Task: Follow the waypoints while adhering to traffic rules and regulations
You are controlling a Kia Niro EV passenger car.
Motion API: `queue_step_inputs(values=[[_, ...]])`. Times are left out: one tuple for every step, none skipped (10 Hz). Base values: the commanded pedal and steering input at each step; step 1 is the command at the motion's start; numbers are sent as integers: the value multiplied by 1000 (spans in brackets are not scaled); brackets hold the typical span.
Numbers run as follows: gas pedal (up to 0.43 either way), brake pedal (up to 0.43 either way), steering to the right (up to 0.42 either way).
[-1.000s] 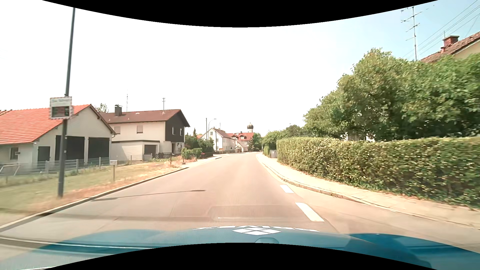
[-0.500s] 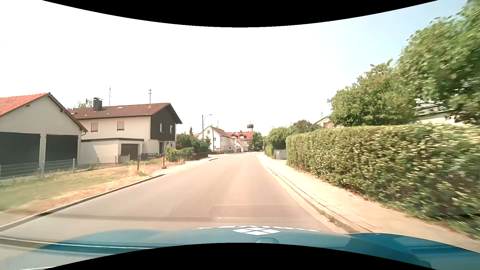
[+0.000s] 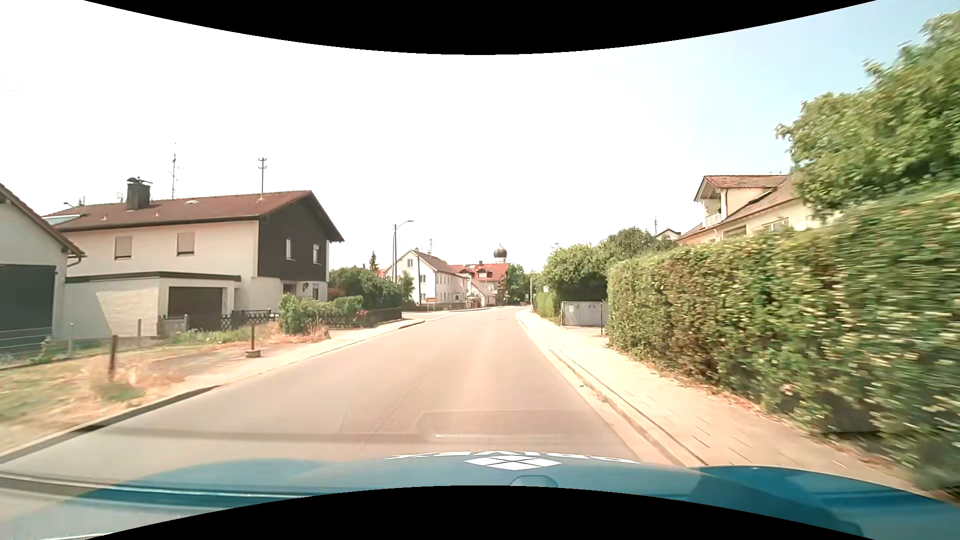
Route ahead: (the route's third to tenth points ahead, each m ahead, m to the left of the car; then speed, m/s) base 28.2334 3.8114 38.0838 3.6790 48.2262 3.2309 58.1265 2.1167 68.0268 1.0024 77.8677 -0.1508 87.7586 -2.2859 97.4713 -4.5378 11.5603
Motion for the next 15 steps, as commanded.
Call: queue_step_inputs(values=[[189,0,0],[189,0,-1],[189,0,0],[189,0,0],[189,0,0],[189,0,0],[177,0,0],[177,0,0],[177,0,0],[177,0,0],[177,0,0],[177,0,0],[177,0,0],[177,0,0],[177,0,1]])
